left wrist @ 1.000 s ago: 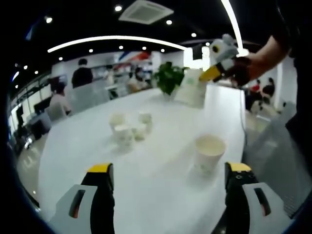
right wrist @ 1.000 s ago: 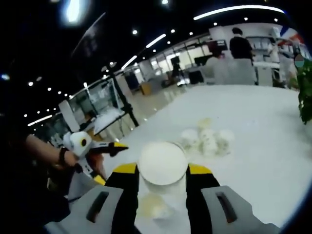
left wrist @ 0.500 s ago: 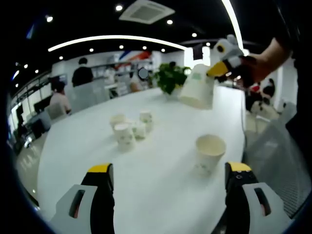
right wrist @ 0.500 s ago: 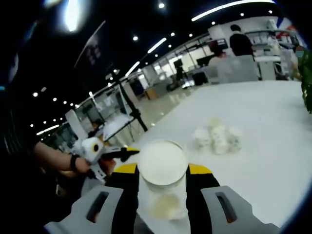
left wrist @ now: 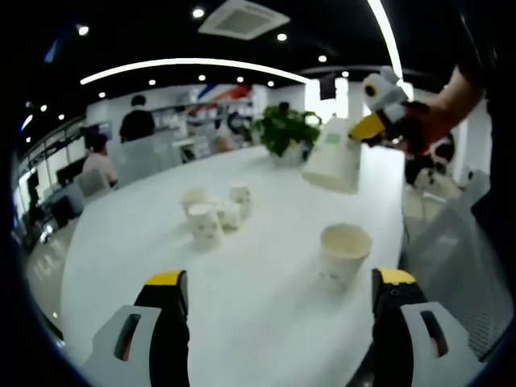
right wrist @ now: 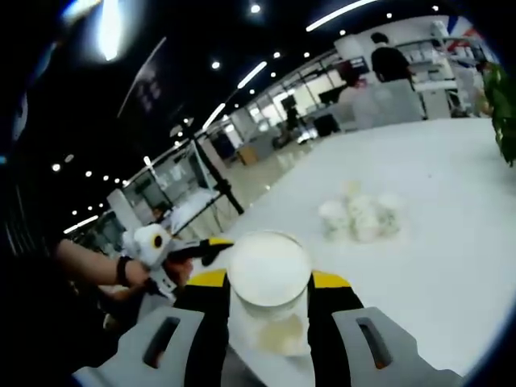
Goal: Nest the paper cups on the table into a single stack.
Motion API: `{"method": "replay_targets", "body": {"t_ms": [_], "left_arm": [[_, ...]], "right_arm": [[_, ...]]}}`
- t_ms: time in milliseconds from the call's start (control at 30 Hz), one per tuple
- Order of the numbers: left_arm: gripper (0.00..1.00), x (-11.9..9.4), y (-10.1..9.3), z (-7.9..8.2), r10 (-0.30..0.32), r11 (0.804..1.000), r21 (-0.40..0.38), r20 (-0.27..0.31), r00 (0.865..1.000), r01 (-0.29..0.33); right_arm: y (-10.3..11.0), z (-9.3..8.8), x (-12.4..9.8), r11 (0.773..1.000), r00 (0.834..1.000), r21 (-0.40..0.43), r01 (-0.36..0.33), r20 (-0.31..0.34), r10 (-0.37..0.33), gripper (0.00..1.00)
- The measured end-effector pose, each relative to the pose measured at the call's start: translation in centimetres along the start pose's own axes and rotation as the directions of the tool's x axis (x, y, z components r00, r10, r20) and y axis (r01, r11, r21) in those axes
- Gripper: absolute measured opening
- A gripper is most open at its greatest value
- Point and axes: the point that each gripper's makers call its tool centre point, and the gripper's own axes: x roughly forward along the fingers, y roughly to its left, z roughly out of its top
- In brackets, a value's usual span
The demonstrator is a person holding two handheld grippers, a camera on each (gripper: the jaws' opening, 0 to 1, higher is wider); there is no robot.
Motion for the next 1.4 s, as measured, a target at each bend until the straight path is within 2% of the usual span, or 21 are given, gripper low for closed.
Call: {"method": "replay_targets", "body": {"t_ms": [267, 400, 600, 900, 1000, 1200, 1400], "left_arm": [[0.92, 0.0, -0.8, -0.1, -0.023, 0.999, -0.034, 0.004, 1.0, 0.023], [0.86, -0.1, -1.5, 0.3, -0.043, 0.996, -0.081, 0.025, 0.999, 0.045], [0.82, 0.2, -3.4, 0.9, -0.088, 0.986, -0.135, 0.063, 0.994, 0.096], [0.83, 1.0, -6.0, 2.0, -0.15, 0.977, -0.136, 0.09, 0.985, 0.162], [0.82, 1.2, -6.6, 2.2, -0.165, 0.971, -0.158, 0.096, 0.982, 0.179], [0.83, 1.7, -8.0, 3.2, -0.196, 0.967, -0.143, 0.121, 0.973, 0.213], [0.82, 2.1, -8.6, 3.6, -0.215, 0.962, -0.144, 0.128, 0.968, 0.233]], "right_arm": [[0.1, 0.1, 0.0, 1.0, 1.0, 0.014, 0.0, 0.011, 0.0, 0.34], [0.1, 0.0, 0.1, 1.0, 1.0, 0.022, 0.0, 0.012, -0.001, 0.34], [0.4, -0.2, 0.2, 1.0, 1.0, 0.027, -0.006, 0.012, 0.005, 0.34], [0.8, -0.3, 0.5, 0.999, 1.0, 0.033, -0.016, 0.014, 0.016, 0.34], [1.0, -0.3, 0.6, 0.999, 1.0, 0.037, -0.021, 0.013, 0.021, 0.34], [1.1, -0.7, 0.8, 0.999, 1.0, 0.039, -0.025, 0.004, 0.025, 0.34], [1.4, -0.7, 1.0, 0.998, 0.999, 0.056, -0.038, 0.012, 0.038, 0.34]]}}
